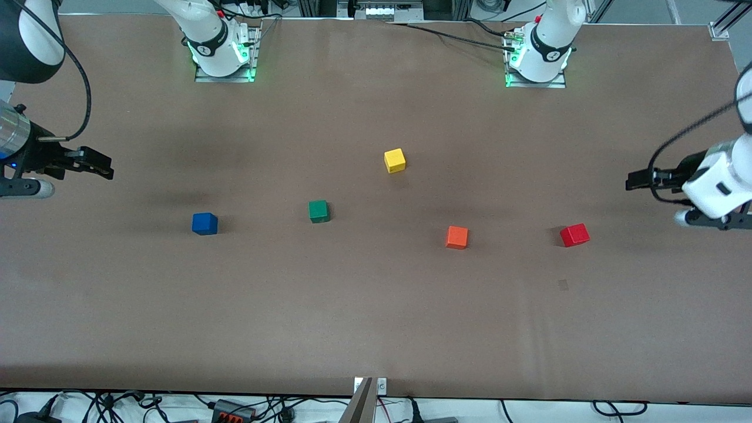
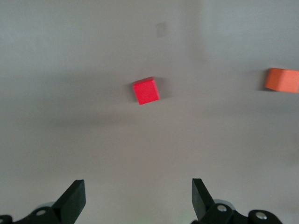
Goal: Pass red block to right arm, stack on blue
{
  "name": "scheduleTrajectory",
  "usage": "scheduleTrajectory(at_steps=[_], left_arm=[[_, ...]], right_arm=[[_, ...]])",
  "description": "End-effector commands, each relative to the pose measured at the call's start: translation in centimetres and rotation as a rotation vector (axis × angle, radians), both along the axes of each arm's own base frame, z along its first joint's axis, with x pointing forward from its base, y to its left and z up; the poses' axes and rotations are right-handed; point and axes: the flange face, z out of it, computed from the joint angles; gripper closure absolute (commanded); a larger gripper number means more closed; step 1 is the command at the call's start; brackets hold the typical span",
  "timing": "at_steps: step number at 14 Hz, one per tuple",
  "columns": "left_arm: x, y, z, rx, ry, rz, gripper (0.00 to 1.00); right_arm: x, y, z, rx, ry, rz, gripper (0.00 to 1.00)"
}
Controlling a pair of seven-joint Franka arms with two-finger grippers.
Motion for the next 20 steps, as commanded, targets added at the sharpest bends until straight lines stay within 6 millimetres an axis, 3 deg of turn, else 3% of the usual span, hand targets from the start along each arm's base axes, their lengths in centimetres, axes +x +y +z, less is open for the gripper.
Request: scheduleTrajectory(at_steps=[1, 4, 7, 11, 16, 20], left_arm=[[1.6, 1.5, -4.9, 0.005, 0.027, 0.098, 0.0], [1.8, 0.8, -9.8, 0.001, -0.051, 0.116, 0.0], [1.2, -1.5, -15.3, 0.009, -0.091, 0.17, 0.0], [1.4, -1.4, -20.5, 0.014, -0.085, 0.189, 0.0], [-0.1, -1.4, -24.8, 0.016, -0.125, 0.19, 0.0], [-0.4, -1.1, -26.9, 0.015, -0.149, 0.187, 0.06]], right_arm=[[0.4, 0.3, -0.4, 0.009, 0.0, 0.004, 0.0], [0.6, 0.8, -1.2, 0.009, 0.014, 0.02, 0.0], [0.7, 1.8, -1.2, 0.002, 0.015, 0.045, 0.0], [1.3, 1.9, -3.2, 0.005, 0.045, 0.038, 0.0], [1.4, 3.8, -3.4, 0.011, 0.046, 0.056, 0.0], [1.5, 4.8, -4.2, 0.164, 0.064, 0.011, 0.0]])
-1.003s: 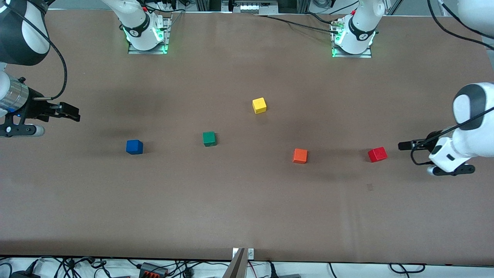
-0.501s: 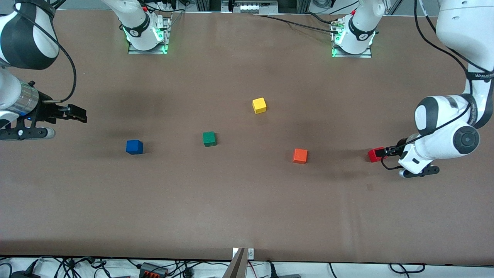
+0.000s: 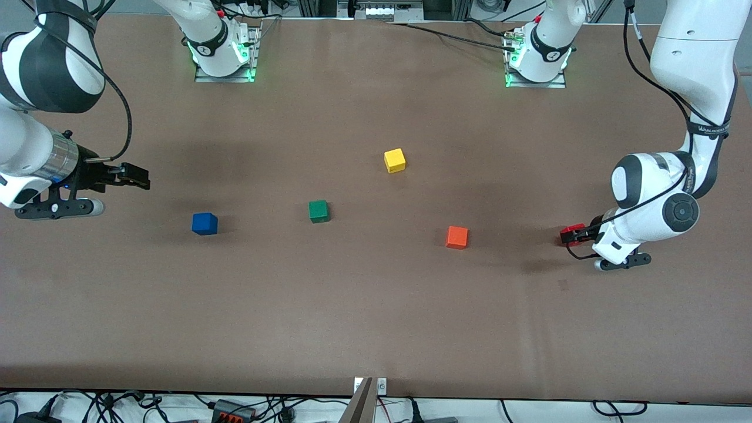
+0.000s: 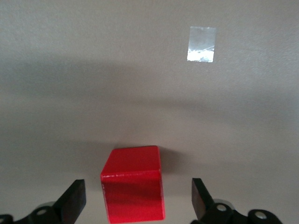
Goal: Pass red block to right arm, stack on blue
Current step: 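Lower the left gripper onto the red cube while the right gripper advances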
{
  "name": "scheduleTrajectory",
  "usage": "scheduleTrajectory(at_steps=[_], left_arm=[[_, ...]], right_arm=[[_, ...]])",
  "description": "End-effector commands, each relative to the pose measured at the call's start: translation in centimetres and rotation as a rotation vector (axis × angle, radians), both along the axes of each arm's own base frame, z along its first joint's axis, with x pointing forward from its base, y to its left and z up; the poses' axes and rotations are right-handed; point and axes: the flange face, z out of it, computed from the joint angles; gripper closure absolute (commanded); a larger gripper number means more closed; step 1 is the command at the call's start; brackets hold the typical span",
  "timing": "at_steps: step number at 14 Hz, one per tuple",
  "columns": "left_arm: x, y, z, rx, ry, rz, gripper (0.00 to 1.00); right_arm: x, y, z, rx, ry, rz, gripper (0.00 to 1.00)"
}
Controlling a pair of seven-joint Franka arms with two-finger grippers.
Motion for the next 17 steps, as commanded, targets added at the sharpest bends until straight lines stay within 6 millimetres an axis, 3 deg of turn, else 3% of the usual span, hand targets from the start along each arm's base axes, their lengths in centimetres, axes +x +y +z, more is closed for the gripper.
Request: scheduleTrajectory(at_steps=[1, 2, 4, 6, 9, 12, 13, 16, 17], left_arm=[[-0.2, 0.3, -1.0, -0.003, -0.028, 0.004, 0.07], [-0.2, 0.4, -1.5, -0.004, -0.023, 0.001, 0.14], [-0.4, 0.4, -1.8, -0.004, -0.014, 0.001, 0.45], [-0.5, 0.4, -1.8, -0.007, -0.012, -0.03, 0.67], [-0.2, 0.5, -0.8, -0.011, -0.017, -0.065, 0.77], [0.7, -0.5, 3.8, -0.012, 0.007, -0.092, 0.8], [1.1, -1.7, 5.4, -0.025, 0.016, -0.133, 0.81], [2.6, -3.1, 10.0, -0.057, -0.052, -0.384, 0.8], [2.6, -3.3, 10.7, -0.063, -0.051, -0.451, 0.8]], right_arm=[[0.3, 0.5, -0.7, 0.074, 0.017, -0.023, 0.0], [0.5, 1.1, -1.6, 0.123, 0.034, -0.023, 0.0], [1.0, 3.1, -3.4, 0.254, 0.067, -0.043, 0.0], [1.3, 6.1, -4.5, 0.338, 0.079, -0.04, 0.0], [1.7, 10.7, -5.8, 0.516, 0.114, -0.064, 0.0], [2.2, 13.9, -6.1, 0.765, 0.153, -0.152, 0.0], [2.4, 14.9, -6.7, 0.83, 0.168, -0.182, 0.0], [2.8, 18.2, -6.9, 0.91, 0.141, -0.231, 0.0], [2.8, 19.0, -6.9, 0.906, 0.127, -0.239, 0.0]])
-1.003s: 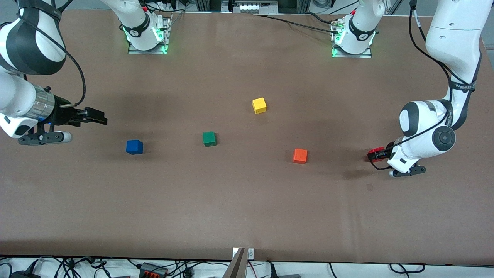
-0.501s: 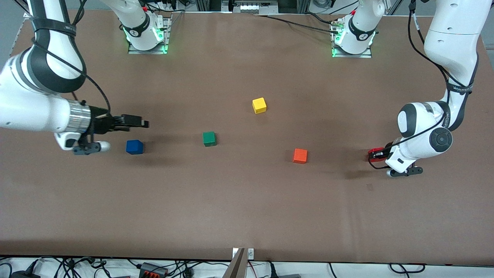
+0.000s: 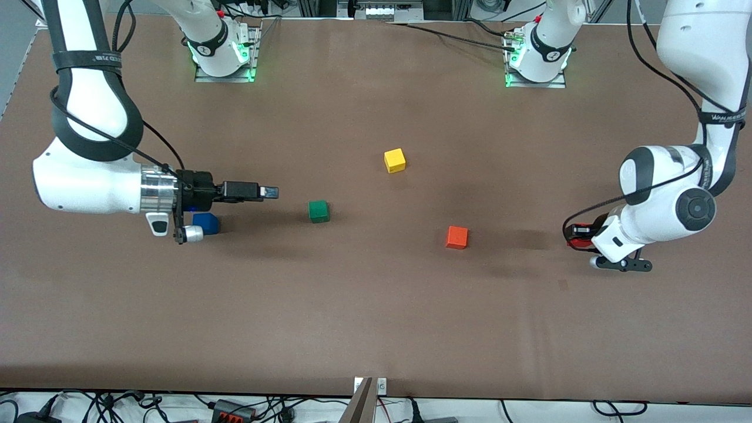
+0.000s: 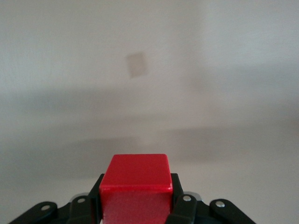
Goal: Pass red block to right arm, stack on blue
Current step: 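Lower the left gripper onto the red cube while the right gripper advances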
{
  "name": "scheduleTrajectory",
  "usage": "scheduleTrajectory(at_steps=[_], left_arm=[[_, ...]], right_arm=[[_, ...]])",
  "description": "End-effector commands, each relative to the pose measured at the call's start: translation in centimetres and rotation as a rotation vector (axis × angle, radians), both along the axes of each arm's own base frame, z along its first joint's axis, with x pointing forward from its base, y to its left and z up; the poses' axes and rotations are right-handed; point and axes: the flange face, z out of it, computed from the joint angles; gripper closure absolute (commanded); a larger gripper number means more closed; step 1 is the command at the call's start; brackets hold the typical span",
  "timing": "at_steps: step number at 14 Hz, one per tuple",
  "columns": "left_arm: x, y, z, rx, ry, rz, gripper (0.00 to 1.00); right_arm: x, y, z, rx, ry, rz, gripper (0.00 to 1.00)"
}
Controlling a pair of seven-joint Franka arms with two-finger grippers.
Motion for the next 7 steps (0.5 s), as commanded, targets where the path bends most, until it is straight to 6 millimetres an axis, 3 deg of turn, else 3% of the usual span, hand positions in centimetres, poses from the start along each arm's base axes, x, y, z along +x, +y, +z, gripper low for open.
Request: scheduleTrajectory(at_steps=[1, 3, 5, 7], left_arm=[[-0.1, -1.4, 3.2, -0.04, -0.001, -0.219, 0.83], [0.1, -2.8, 4.7, -0.066, 0.013, -0.319, 0.91], [0.2, -4.4, 7.9, -0.077, 0.024, -0.349, 0.94], [0.1, -7.4, 11.3, -0.121, 0.015, -0.405, 0.94]], right_arm=[[0.3, 2.6, 0.5, 0.038, -0.02, -0.034, 0.0], [0.4, 4.2, -0.3, 0.14, 0.014, -0.069, 0.0], [0.5, 5.4, -0.7, 0.207, 0.043, -0.097, 0.0], [0.8, 6.2, -2.3, 0.306, 0.082, -0.135, 0.0]])
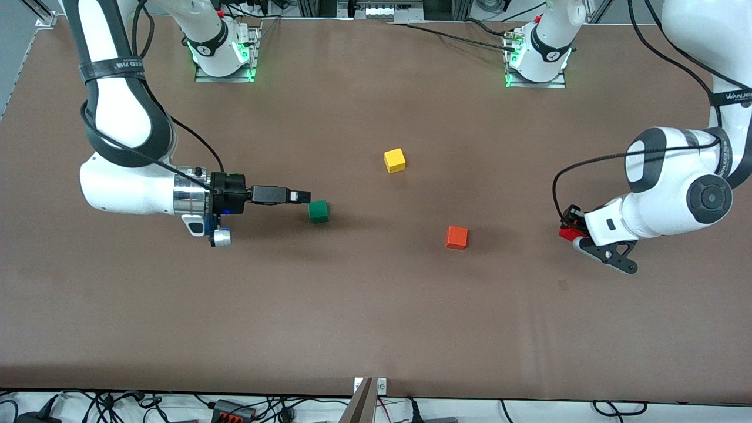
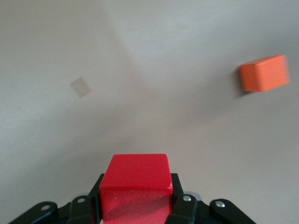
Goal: Pass red block to right arm, stack on blue
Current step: 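Lower the left gripper onto the red cube while the right gripper advances, then lift the red cube with the left gripper toward the right gripper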
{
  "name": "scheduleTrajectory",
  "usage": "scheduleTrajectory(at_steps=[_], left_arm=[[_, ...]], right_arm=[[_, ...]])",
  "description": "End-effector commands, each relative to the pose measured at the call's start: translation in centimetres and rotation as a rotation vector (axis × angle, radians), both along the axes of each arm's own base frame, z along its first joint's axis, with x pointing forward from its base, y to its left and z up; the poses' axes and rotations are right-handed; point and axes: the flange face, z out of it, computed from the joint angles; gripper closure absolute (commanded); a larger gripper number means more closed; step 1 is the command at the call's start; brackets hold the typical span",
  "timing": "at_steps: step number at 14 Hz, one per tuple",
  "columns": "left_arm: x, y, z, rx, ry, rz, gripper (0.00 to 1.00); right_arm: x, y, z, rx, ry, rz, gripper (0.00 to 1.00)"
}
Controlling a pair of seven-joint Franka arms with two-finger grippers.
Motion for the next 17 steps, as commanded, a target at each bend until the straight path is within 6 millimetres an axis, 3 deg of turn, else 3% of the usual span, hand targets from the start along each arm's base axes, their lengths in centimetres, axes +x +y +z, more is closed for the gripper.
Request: scheduleTrajectory(at_steps=[1, 3, 5, 8, 10, 14, 17], left_arm=[[-0.4, -3.9, 5.4, -0.075, -0.011, -0.13, 0.94], [-1.2, -8.1, 7.4, -0.127, -0.002, -0.199, 0.95], [-1.6, -9.7, 8.3, -0.213, -0.009, -0.255, 0.95], [-2.3, -13.5, 10.7, -0.425, -0.09, -0.51, 0.95], [-2.6, -15.0, 11.4, -0.645, -0.151, -0.604, 0.95], [-2.5, -18.0, 12.1, -1.007, -0.319, -0.716, 0.95], [-2.1, -18.9, 13.1, -1.098, -0.422, -0.722, 0.95]], right_arm=[[0.7, 1.4, -2.1, 0.113, 0.013, -0.037, 0.0], [0.8, 2.3, -3.6, 0.16, 0.013, -0.051, 0.0], [0.6, 3.4, -4.0, 0.209, 0.033, -0.071, 0.0], [0.2, 4.9, -3.8, 0.243, 0.031, -0.067, 0.0], [-0.2, 5.2, -4.1, 0.286, -0.032, -0.021, 0.0], [-0.2, 5.3, -5.6, 0.346, 0.021, -0.024, 0.0], [-0.3, 5.5, -5.7, 0.352, 0.037, -0.029, 0.0]])
